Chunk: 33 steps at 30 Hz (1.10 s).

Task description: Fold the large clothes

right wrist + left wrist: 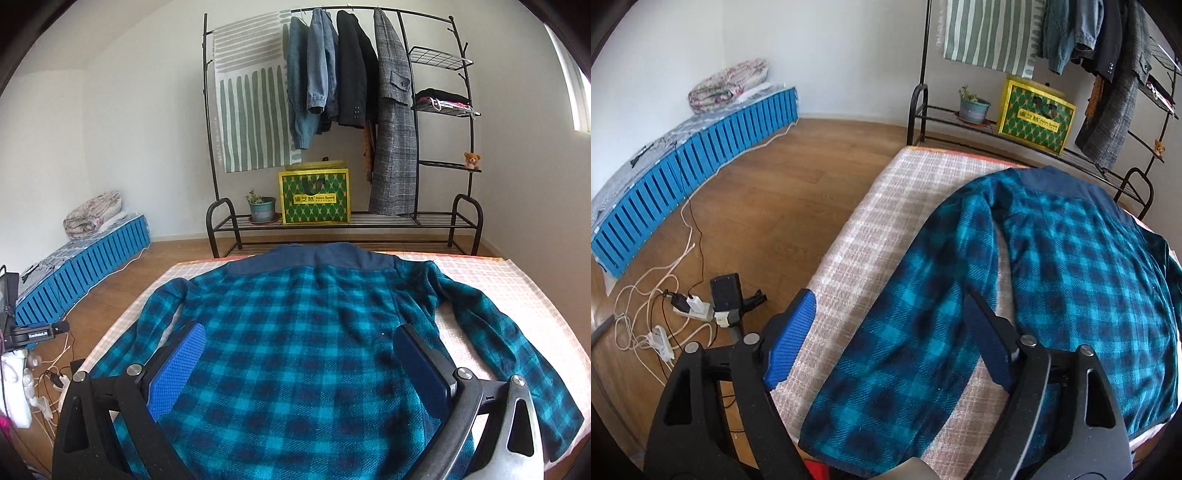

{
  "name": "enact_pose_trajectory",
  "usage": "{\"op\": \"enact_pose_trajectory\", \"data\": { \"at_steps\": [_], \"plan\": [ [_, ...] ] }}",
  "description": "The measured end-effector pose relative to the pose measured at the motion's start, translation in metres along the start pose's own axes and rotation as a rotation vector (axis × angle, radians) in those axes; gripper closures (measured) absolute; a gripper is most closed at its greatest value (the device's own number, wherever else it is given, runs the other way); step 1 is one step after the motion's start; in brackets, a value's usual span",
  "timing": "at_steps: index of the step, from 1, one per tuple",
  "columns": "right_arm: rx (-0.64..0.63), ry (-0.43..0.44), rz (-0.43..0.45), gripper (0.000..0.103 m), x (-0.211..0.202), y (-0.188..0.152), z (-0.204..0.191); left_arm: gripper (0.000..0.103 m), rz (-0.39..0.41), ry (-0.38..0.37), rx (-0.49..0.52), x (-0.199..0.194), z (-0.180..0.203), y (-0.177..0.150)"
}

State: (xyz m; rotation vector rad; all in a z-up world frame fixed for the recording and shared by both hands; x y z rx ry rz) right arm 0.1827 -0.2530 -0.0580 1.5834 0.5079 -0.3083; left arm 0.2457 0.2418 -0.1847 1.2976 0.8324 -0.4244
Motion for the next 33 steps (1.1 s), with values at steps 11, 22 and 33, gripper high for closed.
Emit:
{"op": "enact_pose_trajectory", "data": {
  "at_steps": [11, 22, 33],
  "plan": [
    [-0.033, 0.024, -0.049, 0.0, 0.008, -0.013, -0.008, 0.046, -0.305, -0.172, -0.254, 0.115, -0.041, -0.028],
    [-0.075, 0.024, -0.077, 0.0, 0.015, -0.019, -0.016, 0.057, -0.372, -0.174, -0.253, 0.153, -0.037, -0.036],
    [-0.07, 0.024, -0.1, 0.0, 0.019, -0.02, -0.016, 0.102, -0.243, -0.26, -0.246, 0.117, -0.007, -0.005]
  ]
}}
Point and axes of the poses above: each gripper's, at about its wrist camera, not at the fingertips, and x roughly the way its jaws point, z to its right, y to its top, the point moved 6 cm from there along x, roughly the way its jaws point, and after that the axes turned 1 degree about z, right-handed, at the moved point
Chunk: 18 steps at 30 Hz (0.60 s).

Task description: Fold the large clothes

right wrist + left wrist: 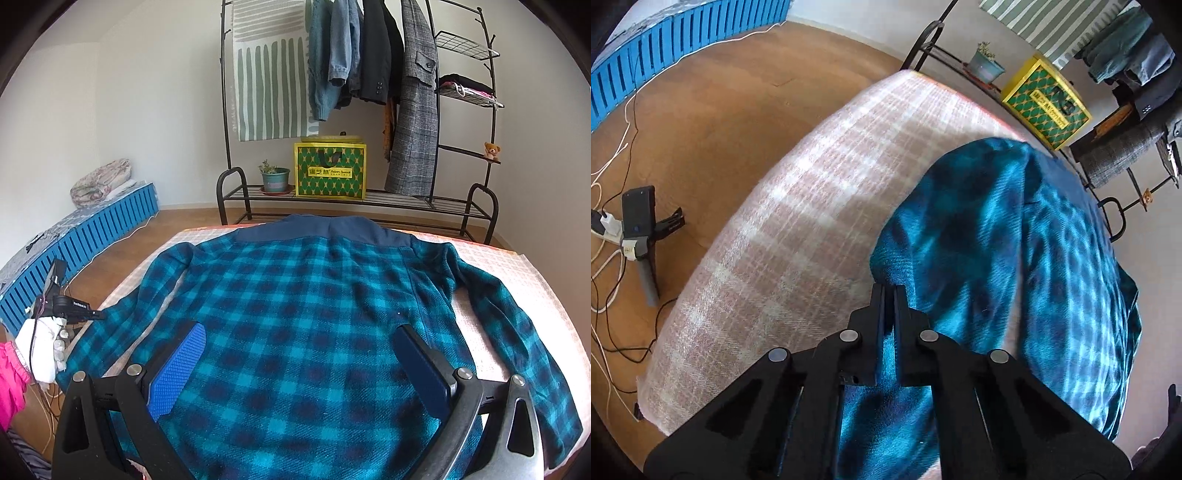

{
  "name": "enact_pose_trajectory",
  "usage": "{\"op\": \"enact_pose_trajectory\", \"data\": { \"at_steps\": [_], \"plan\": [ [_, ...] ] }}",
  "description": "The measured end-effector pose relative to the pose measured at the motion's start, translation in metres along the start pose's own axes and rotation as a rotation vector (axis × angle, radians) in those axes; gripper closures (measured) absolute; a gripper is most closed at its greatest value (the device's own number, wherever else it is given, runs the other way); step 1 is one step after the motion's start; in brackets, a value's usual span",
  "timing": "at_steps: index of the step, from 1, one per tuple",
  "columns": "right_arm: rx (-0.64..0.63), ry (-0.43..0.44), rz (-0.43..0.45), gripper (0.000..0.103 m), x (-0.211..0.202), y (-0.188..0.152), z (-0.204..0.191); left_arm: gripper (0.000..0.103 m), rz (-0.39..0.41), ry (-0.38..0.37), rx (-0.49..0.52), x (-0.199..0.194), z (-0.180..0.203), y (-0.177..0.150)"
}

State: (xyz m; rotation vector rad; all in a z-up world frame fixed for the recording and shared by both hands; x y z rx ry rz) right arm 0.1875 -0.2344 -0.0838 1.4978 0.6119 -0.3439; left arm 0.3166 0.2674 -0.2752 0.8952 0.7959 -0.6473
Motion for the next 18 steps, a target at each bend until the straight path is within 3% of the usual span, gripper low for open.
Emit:
{"op": "enact_pose_trajectory", "data": {
  "at_steps": [5, 10, 14, 18],
  "plan": [
    [-0.01, 0.007, -0.017, 0.0, 0.0, -0.003, -0.002, 0.102, 0.124, -0.092, 0.066, -0.047, 0.055, 0.02],
    [-0.023, 0.014, -0.028, 0.0, 0.001, -0.002, -0.004, 0.102, 0.208, -0.169, 0.247, -0.092, 0.134, 0.011],
    [-0.009, 0.004, -0.03, 0.001, 0.001, 0.0, 0.003, 0.102, 0.201, -0.229, 0.415, -0.103, 0.203, -0.024],
    [0.029, -0.002, -0.038, 0.002, 0.003, 0.002, 0.014, 0.102, 0.112, -0.253, 0.564, -0.082, 0.258, -0.073]
  ]
}}
Point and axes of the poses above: each gripper's, at about its wrist camera, not at the fingertips, and x roughly the way its jaws point, z to its right, y to its top, the point moved 6 cm from there along x, roughly the way its jaws point, and after that the axes turned 1 degree about z, right-handed, at the moved point
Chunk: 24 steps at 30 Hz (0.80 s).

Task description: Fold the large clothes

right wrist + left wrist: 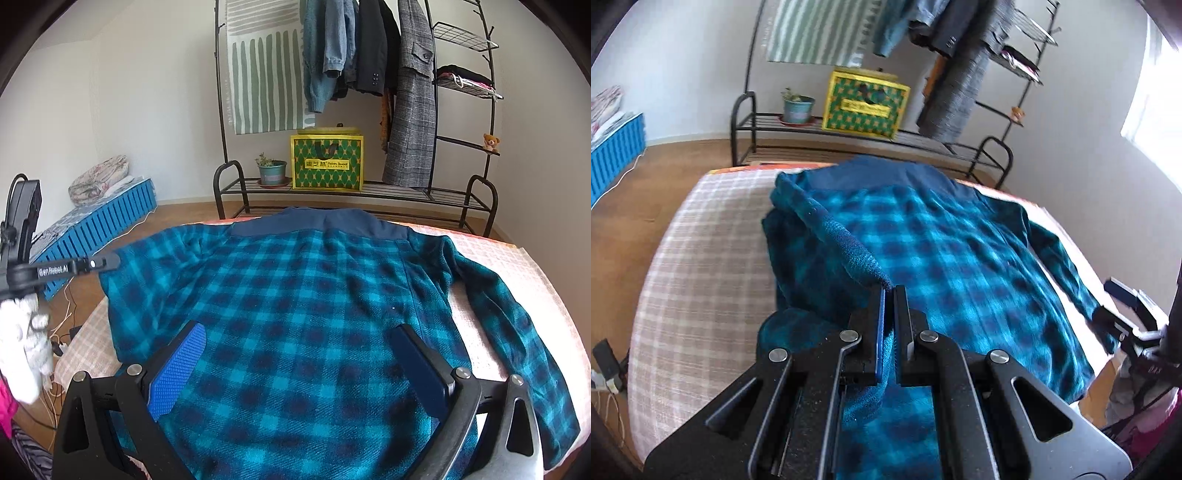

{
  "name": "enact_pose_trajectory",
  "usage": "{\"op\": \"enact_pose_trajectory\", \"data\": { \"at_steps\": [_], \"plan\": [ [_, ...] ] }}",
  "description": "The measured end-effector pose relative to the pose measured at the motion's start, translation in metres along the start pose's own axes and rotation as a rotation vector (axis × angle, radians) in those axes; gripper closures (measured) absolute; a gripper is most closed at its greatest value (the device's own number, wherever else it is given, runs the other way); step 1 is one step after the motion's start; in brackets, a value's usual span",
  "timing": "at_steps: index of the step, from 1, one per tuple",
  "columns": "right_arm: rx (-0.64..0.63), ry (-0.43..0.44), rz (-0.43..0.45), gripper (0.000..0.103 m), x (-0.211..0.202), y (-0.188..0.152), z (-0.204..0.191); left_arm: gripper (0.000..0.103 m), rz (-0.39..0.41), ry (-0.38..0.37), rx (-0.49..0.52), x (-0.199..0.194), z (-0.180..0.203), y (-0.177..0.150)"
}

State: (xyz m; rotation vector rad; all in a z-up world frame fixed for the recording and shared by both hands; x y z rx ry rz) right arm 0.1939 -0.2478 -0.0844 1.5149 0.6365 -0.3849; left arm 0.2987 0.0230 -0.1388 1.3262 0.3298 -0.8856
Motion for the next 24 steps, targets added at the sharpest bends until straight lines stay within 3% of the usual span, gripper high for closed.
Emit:
{"op": "enact_pose_trajectory", "data": {
  "at_steps": [5, 12, 13, 14, 15, 16, 19, 21, 24],
  "plan": [
    [0.036, -0.005, -0.023, 0.002, 0.005, -0.003, 0.013, 0.102, -0.115, 0.001, 0.092, 0.043, 0.049, -0.033],
    [0.067, 0.013, -0.075, 0.002, 0.016, -0.01, 0.019, 0.099, -0.234, 0.007, 0.152, 0.073, 0.07, -0.066],
    [0.065, 0.011, -0.078, 0.002, 0.017, -0.011, 0.02, 0.088, -0.239, -0.001, 0.148, 0.075, 0.072, -0.067],
    [0.061, 0.007, -0.081, 0.002, 0.017, -0.012, 0.02, 0.069, -0.238, -0.019, 0.137, 0.07, 0.072, -0.067],
    [0.059, 0.004, -0.082, 0.002, 0.018, -0.012, 0.021, 0.062, -0.233, -0.037, 0.124, 0.065, 0.069, -0.067],
    [0.058, 0.002, -0.084, 0.002, 0.018, -0.013, 0.021, 0.056, -0.211, -0.054, 0.108, 0.053, 0.065, -0.065],
    [0.066, 0.006, -0.09, 0.002, 0.018, -0.015, 0.022, 0.051, -0.135, -0.046, 0.056, 0.024, 0.041, -0.052],
    [0.073, 0.02, -0.095, 0.002, 0.019, -0.016, 0.021, 0.049, -0.086, -0.001, -0.033, 0.009, 0.002, -0.043],
    [0.067, 0.027, -0.101, 0.002, 0.02, -0.017, 0.015, 0.047, -0.097, 0.06, -0.229, 0.008, -0.072, -0.042]
  ]
}}
Point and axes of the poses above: each gripper's, at about its wrist camera, not at the fingertips, and x roughly the way its jaws point, z to its right, y to its top, the point moved 6 cm from there along x, roughly the way its jaws point, and after that the axes turned 1 degree about z, right-handed, at the moved point
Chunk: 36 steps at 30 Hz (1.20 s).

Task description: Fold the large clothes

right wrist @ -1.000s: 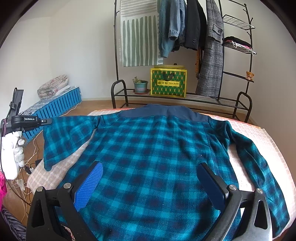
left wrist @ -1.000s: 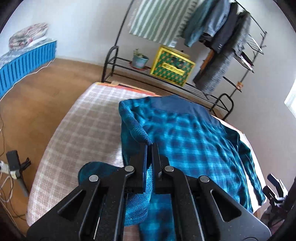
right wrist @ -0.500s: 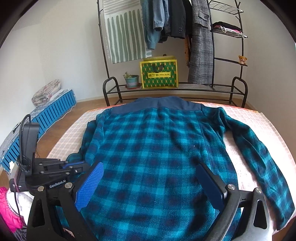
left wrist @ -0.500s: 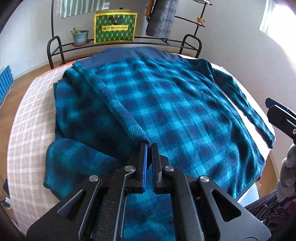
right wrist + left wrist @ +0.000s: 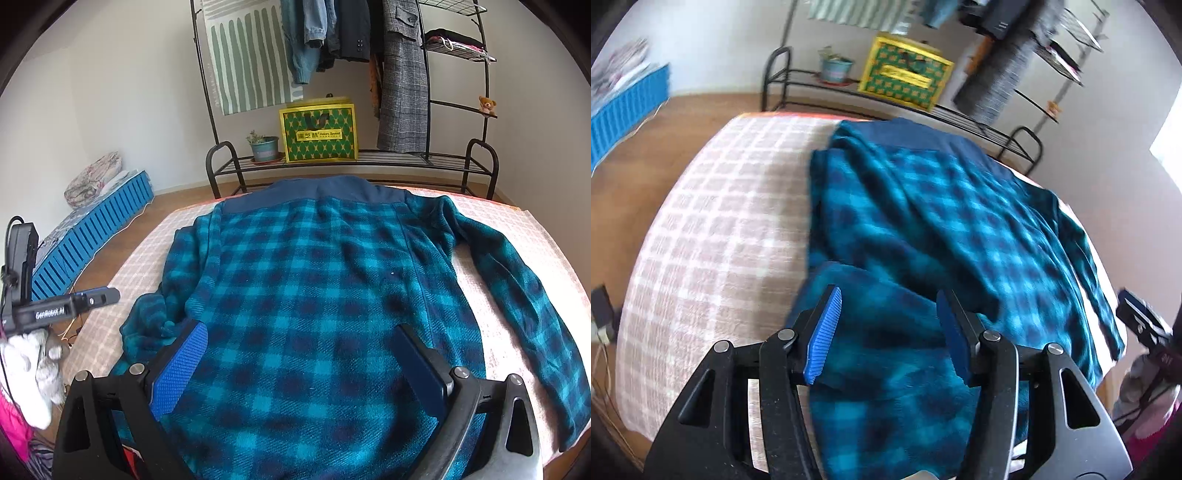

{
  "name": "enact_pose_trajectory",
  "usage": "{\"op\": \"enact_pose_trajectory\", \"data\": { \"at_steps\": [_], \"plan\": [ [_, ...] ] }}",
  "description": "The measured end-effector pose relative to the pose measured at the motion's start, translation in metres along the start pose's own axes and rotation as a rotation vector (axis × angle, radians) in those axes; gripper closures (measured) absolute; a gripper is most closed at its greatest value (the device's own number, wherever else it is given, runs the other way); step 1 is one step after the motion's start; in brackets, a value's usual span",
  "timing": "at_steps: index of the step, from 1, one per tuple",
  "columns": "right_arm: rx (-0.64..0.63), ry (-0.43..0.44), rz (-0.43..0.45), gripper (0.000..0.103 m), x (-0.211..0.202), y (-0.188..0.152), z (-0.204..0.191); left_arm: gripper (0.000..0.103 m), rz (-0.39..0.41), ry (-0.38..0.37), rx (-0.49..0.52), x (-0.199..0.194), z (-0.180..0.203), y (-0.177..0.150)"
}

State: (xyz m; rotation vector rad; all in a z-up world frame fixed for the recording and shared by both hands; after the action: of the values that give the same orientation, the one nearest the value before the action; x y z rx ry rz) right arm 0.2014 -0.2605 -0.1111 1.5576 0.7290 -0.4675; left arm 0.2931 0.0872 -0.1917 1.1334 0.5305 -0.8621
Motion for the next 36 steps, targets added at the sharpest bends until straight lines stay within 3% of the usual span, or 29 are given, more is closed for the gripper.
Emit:
{"op": "enact_pose_trajectory", "data": {
  "at_steps": [4, 7, 9, 10, 11, 12, 17, 23, 27, 32, 34, 36],
  "plan": [
    [-0.02, 0.015, -0.006, 0.002, 0.005, -0.001, -0.014, 0.046, -0.108, -0.004, -0.266, 0.035, -0.076, 0.0],
    [-0.042, 0.028, -0.013, 0.002, 0.009, -0.003, -0.027, 0.046, -0.161, -0.041, -0.36, 0.059, -0.094, -0.01],
    [-0.057, 0.036, -0.018, 0.002, 0.011, -0.005, -0.035, 0.046, -0.18, -0.063, -0.328, 0.068, -0.089, -0.013],
    [-0.064, 0.04, -0.022, 0.002, 0.013, -0.006, -0.038, 0.055, -0.183, -0.065, -0.292, 0.07, -0.085, -0.013],
    [-0.069, 0.042, -0.026, 0.002, 0.014, -0.007, -0.041, 0.086, -0.186, -0.055, -0.245, 0.071, -0.078, -0.013],
    [-0.073, 0.044, -0.029, 0.002, 0.015, -0.008, -0.043, 0.096, -0.192, -0.048, -0.212, 0.07, -0.074, -0.014],
    [-0.078, 0.04, -0.036, 0.002, 0.017, -0.009, -0.044, 0.096, -0.076, -0.043, -0.126, 0.025, -0.052, -0.007],
    [-0.062, 0.046, -0.035, 0.002, 0.015, -0.008, -0.043, 0.096, 0.01, -0.196, 0.013, -0.049, 0.013, -0.018],
    [-0.027, 0.067, -0.058, 0.002, 0.018, -0.01, -0.041, 0.096, -0.027, -0.299, 0.09, -0.072, 0.073, -0.049],
    [0.043, 0.116, -0.104, 0.003, 0.02, -0.017, -0.035, 0.094, -0.191, -0.433, 0.18, -0.074, 0.135, -0.101],
    [0.085, 0.134, -0.129, 0.003, 0.021, -0.023, -0.026, 0.088, -0.219, -0.474, 0.194, -0.08, 0.145, -0.111],
    [0.152, 0.17, -0.165, 0.003, 0.021, -0.031, -0.015, 0.076, -0.206, -0.471, 0.185, -0.086, 0.141, -0.107]
  ]
}}
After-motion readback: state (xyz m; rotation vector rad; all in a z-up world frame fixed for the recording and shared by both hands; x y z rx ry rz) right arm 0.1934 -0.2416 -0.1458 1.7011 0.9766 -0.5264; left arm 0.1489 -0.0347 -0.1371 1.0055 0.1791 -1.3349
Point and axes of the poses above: each gripper's, at about its wrist camera, not at the fingertips, and x roughly the way its jaws point, z to its right, y to its top, the point moved 6 cm from there along x, roughly the way its jaws point, and after that the axes turned 1 degree about z, right-handed, at the moved point
